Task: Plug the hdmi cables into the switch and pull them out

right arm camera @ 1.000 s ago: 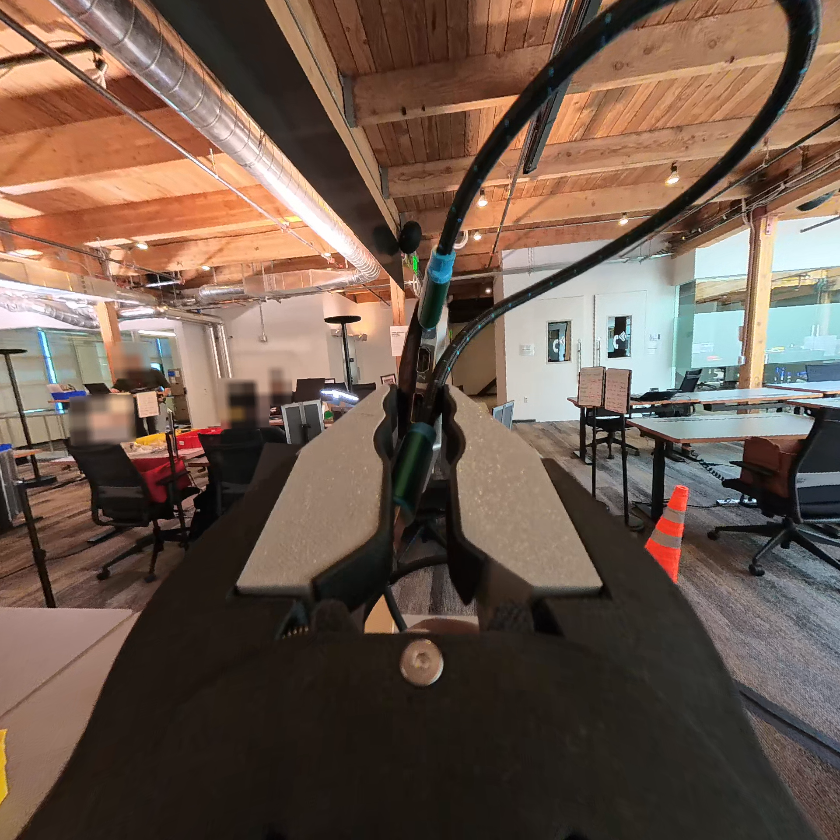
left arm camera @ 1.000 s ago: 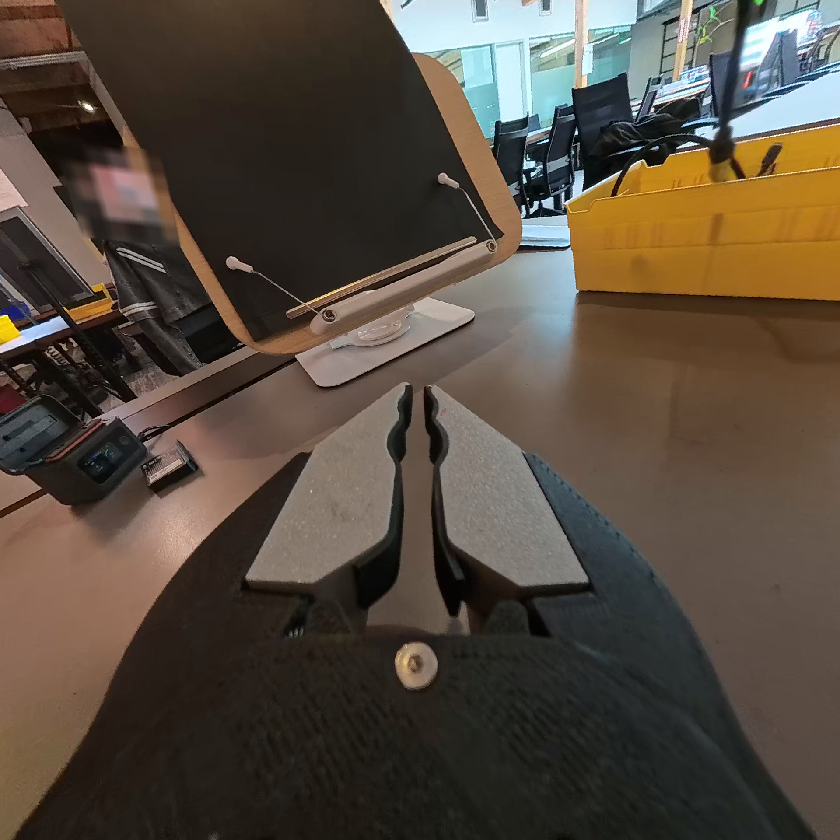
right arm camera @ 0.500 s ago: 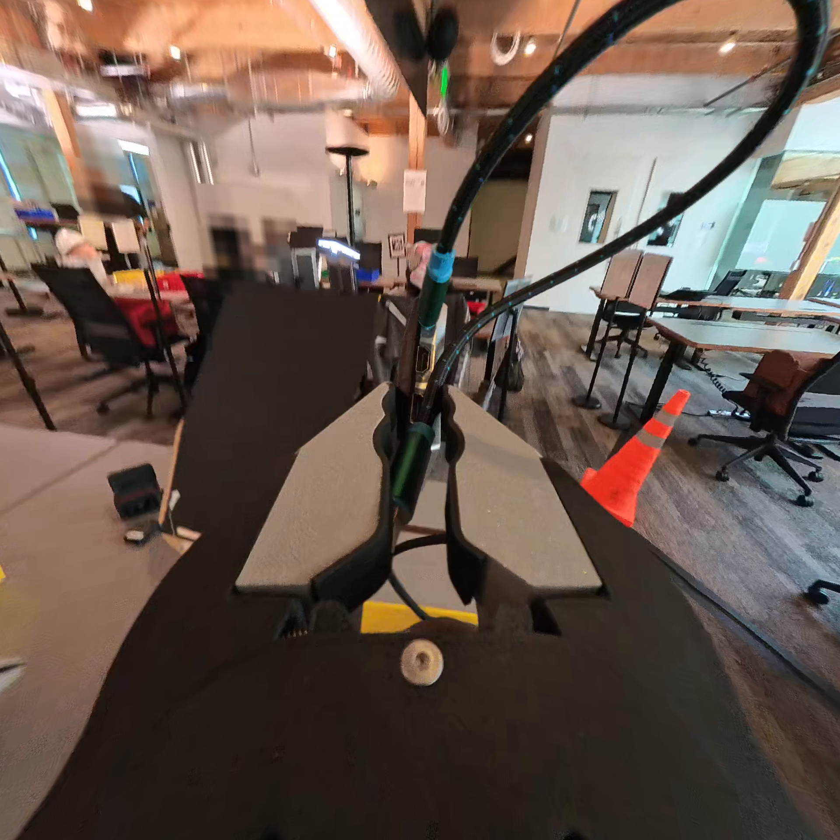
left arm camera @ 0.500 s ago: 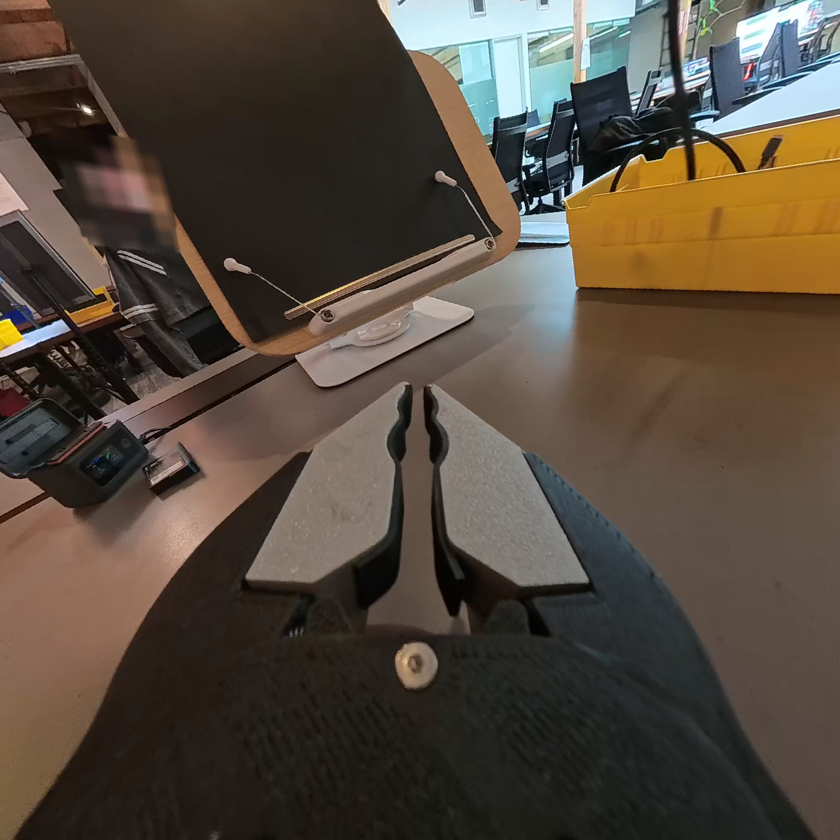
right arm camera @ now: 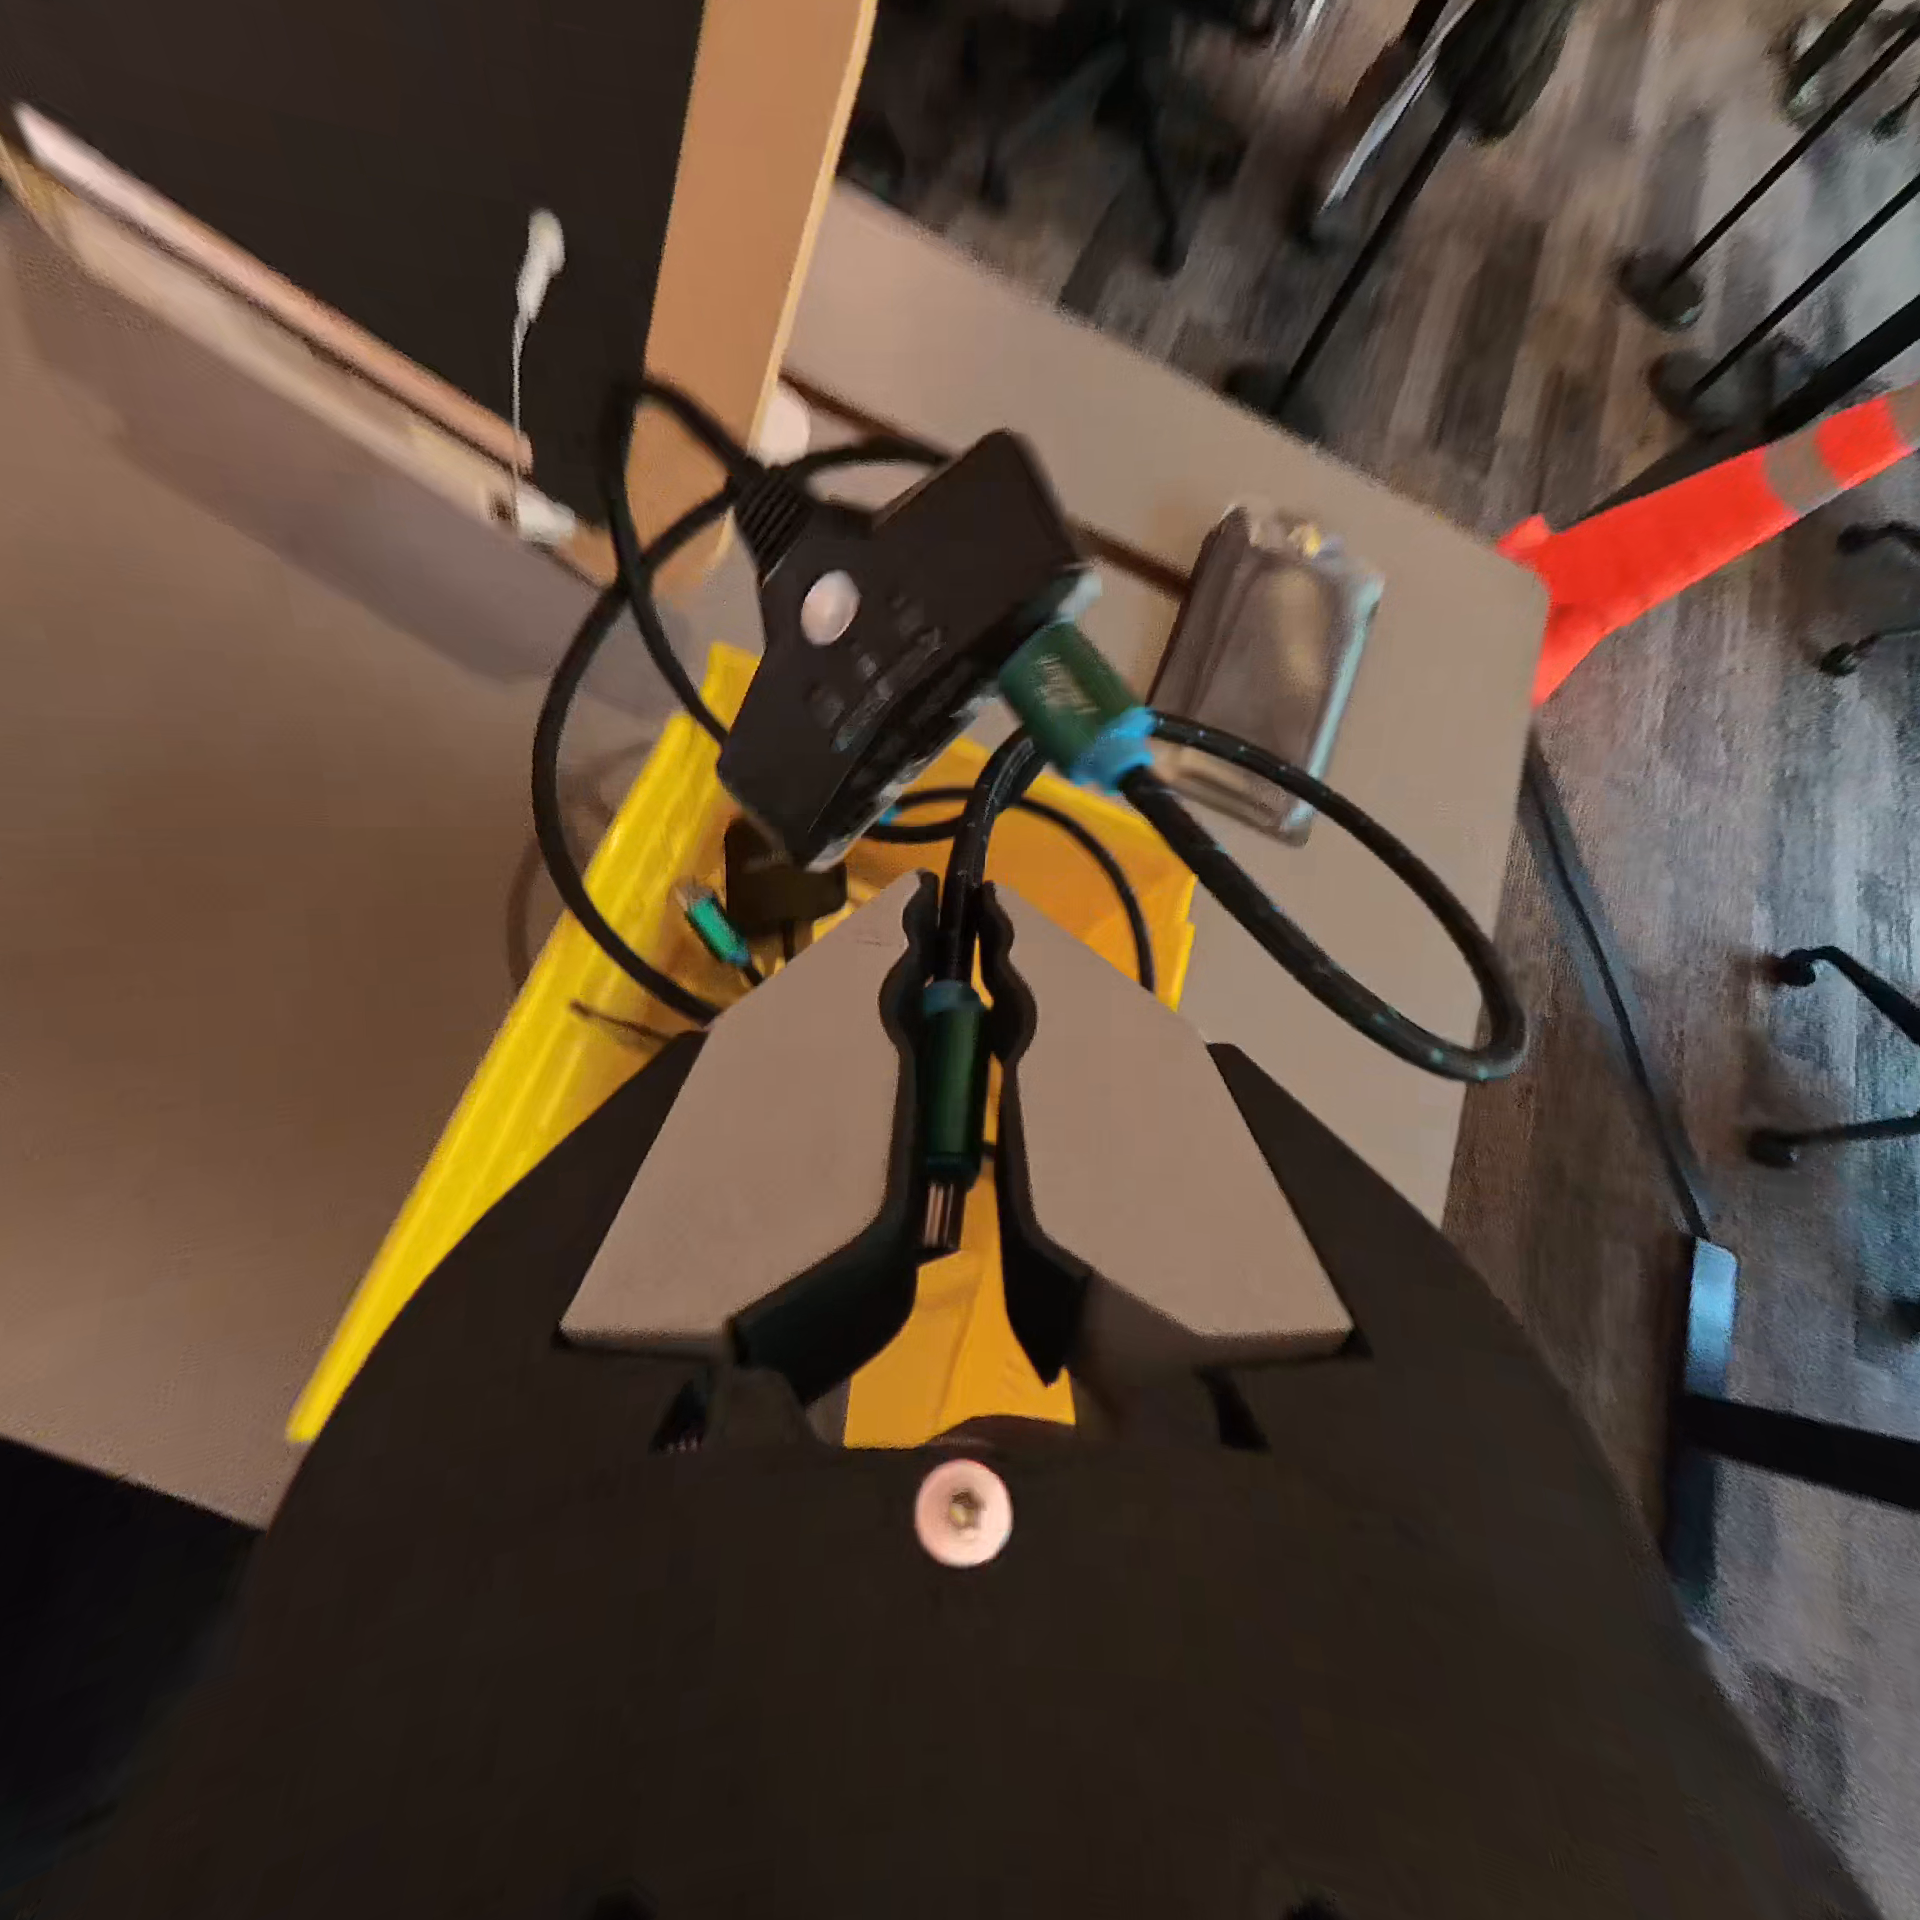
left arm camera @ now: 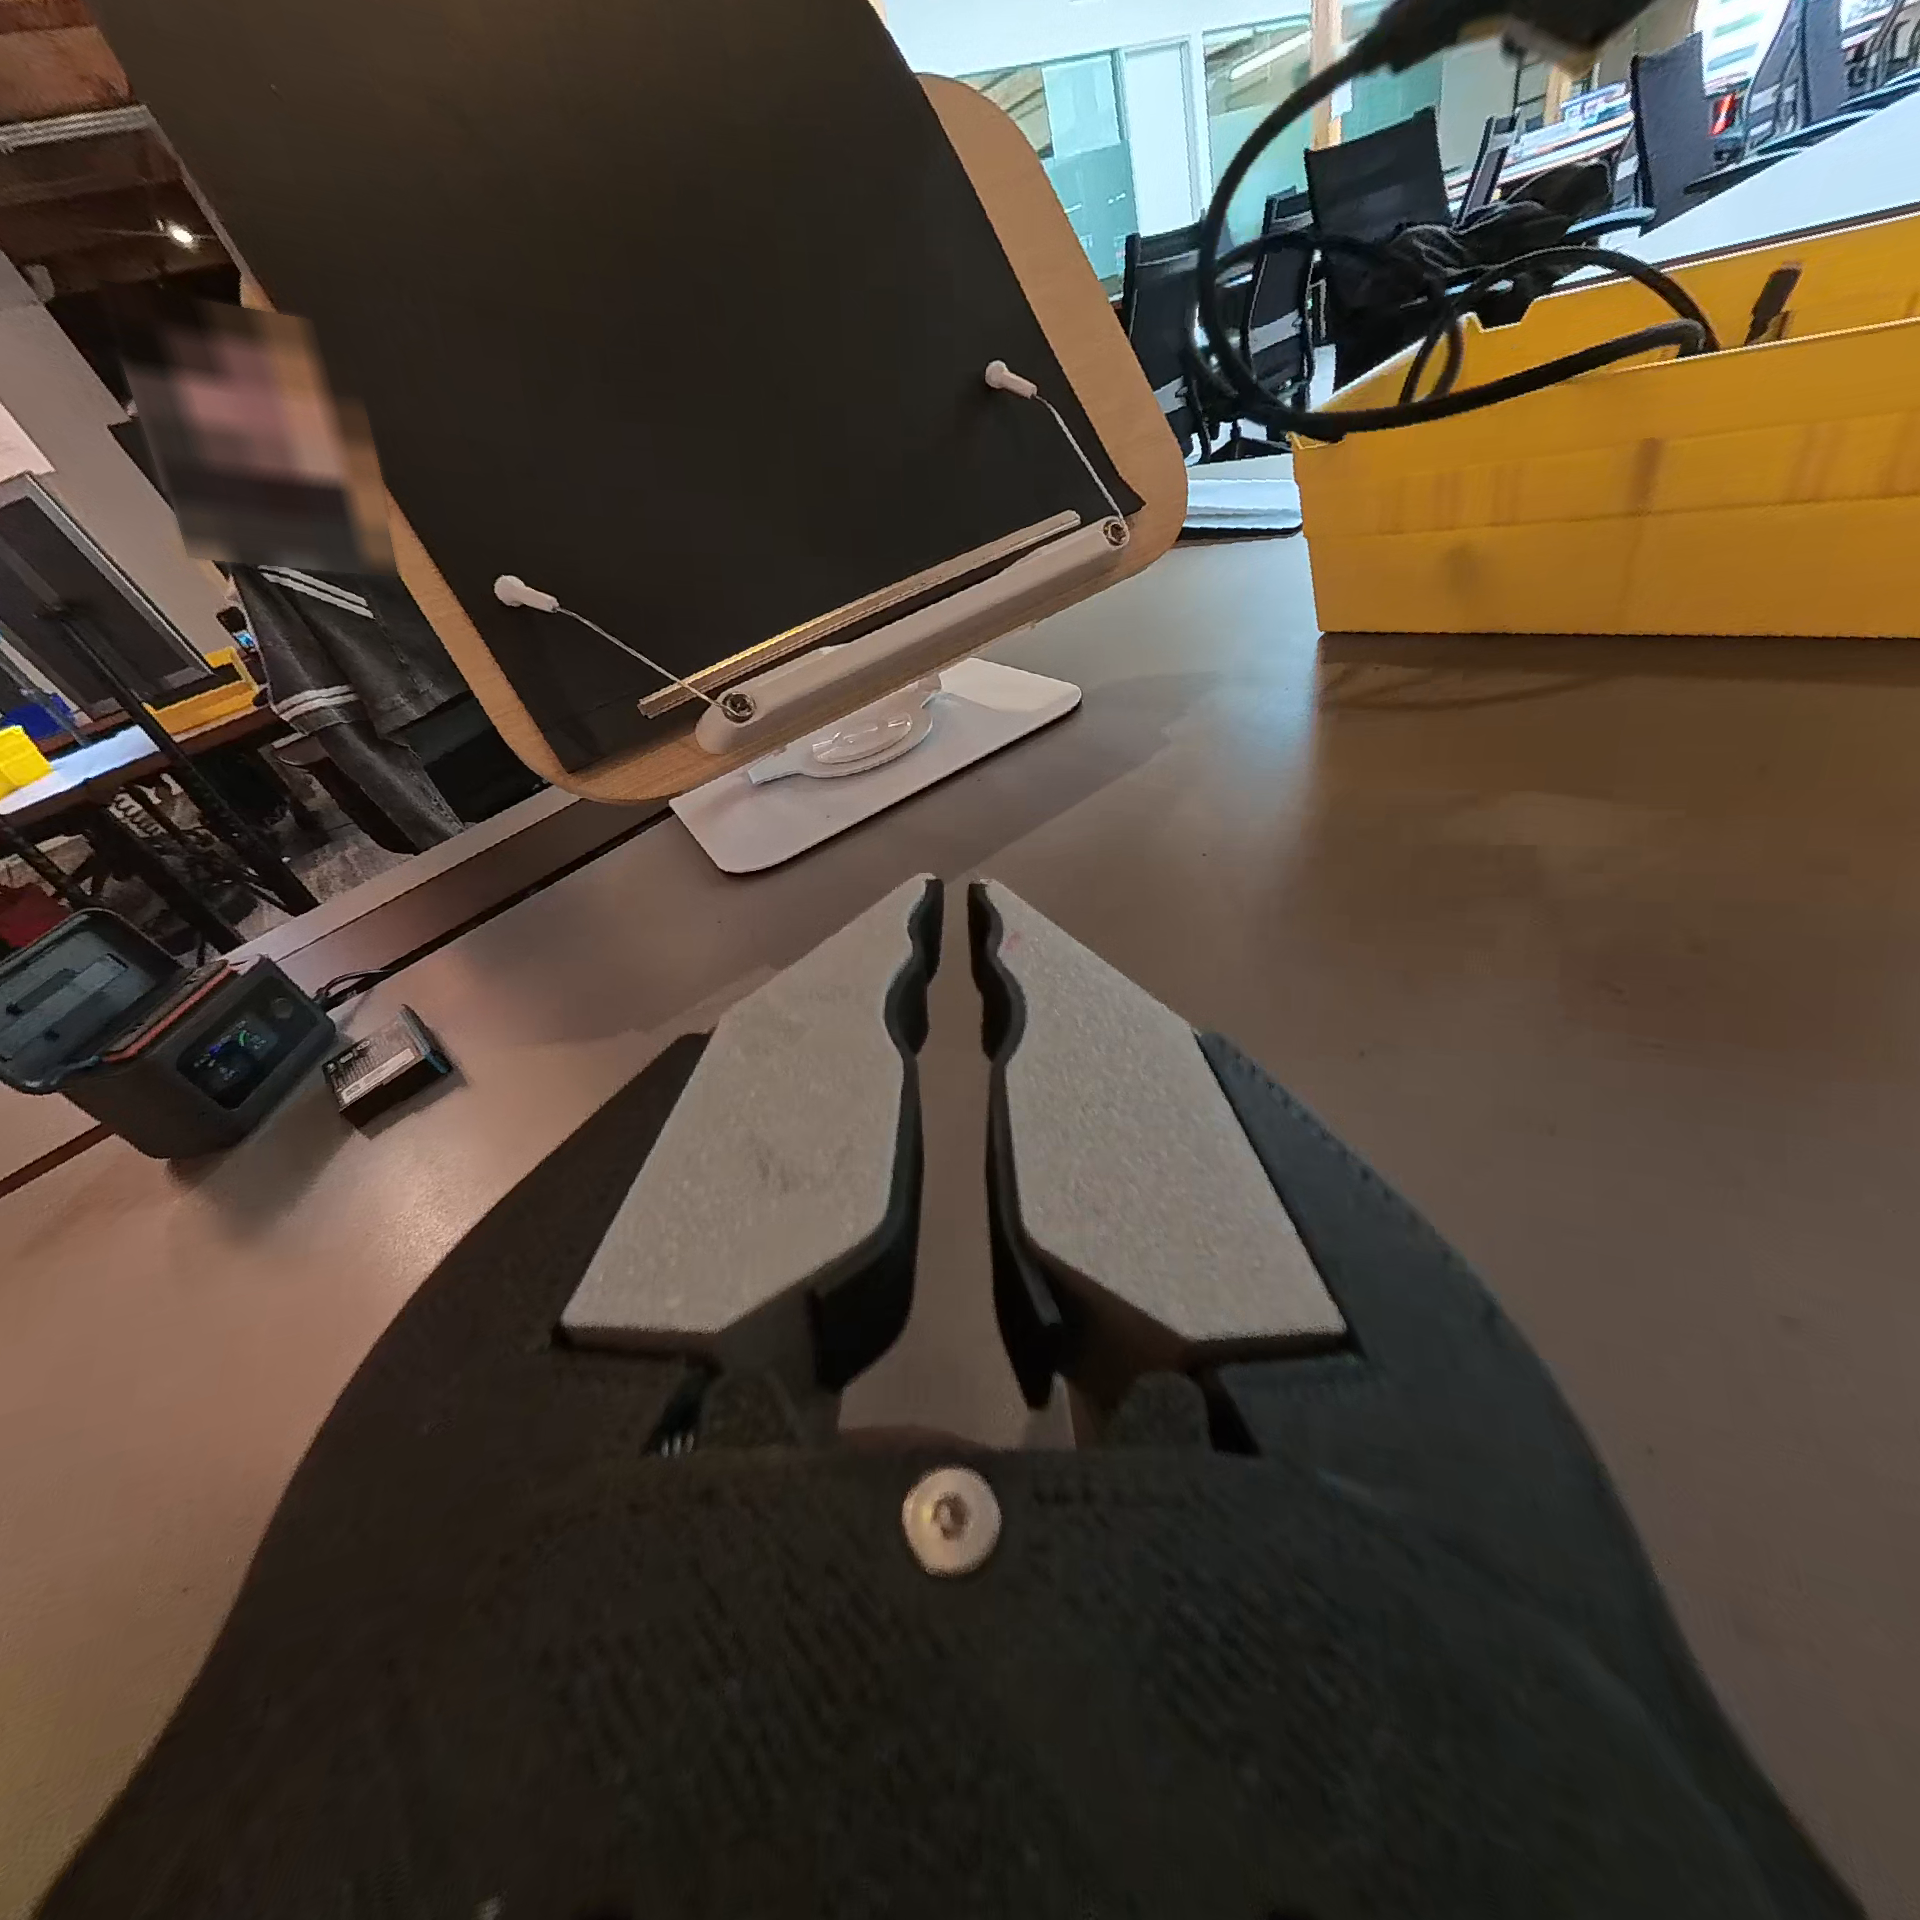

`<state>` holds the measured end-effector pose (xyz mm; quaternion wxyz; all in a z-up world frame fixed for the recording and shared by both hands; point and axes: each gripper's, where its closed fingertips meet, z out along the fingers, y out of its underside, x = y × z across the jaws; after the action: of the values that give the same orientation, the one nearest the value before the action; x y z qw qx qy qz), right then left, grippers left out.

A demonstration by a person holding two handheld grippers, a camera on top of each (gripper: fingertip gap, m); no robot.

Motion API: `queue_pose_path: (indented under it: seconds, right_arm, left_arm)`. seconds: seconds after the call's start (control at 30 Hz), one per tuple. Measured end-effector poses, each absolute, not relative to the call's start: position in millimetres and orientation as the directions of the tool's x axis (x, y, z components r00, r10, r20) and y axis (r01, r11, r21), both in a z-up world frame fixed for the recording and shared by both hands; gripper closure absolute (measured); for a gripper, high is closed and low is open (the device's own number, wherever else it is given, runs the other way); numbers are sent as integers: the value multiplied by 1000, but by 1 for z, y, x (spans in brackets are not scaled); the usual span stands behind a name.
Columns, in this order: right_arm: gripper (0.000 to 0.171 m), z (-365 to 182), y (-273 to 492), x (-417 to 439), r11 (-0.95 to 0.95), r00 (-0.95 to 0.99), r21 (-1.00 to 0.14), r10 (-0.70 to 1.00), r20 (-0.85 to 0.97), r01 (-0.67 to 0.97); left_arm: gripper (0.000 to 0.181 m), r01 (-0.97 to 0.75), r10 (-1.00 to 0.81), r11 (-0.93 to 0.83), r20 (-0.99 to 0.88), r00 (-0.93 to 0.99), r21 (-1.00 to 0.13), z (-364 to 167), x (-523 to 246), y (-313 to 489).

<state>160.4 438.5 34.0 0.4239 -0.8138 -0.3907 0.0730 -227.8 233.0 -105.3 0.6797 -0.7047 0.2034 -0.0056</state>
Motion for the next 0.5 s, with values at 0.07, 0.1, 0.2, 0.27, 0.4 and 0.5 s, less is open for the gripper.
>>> queue_pose_path:
  seconds: [0.07,0.1,0.2,0.27,0.4,0.5]
  right_arm:
    - [167,-3,437,157,-374,640,-642,729,244,670]
    - [166,-24,436,160,-394,615,-566,741,270,724]
    - [166,-65,445,172,-434,584,-414,720,375,800]
    - [163,-79,447,170,-471,608,-403,713,349,784]
    - [158,-99,429,161,-545,629,-376,763,149,749]
    - [152,-89,421,163,-552,625,-382,775,93,741]
  left_arm:
    - [179,-281,-292,6,-271,917,-960,-106,-228,233]
    - [179,-280,-291,7,-270,918,-960,-105,-229,233]
    - [179,-276,-293,4,-266,918,-961,-105,-229,234]
    - [179,-283,-297,3,-271,916,-959,-106,-227,234]
    - [179,-288,-302,4,-275,913,-958,-107,-226,234]
    - [179,-285,-309,1,-271,912,-959,-107,-225,234]
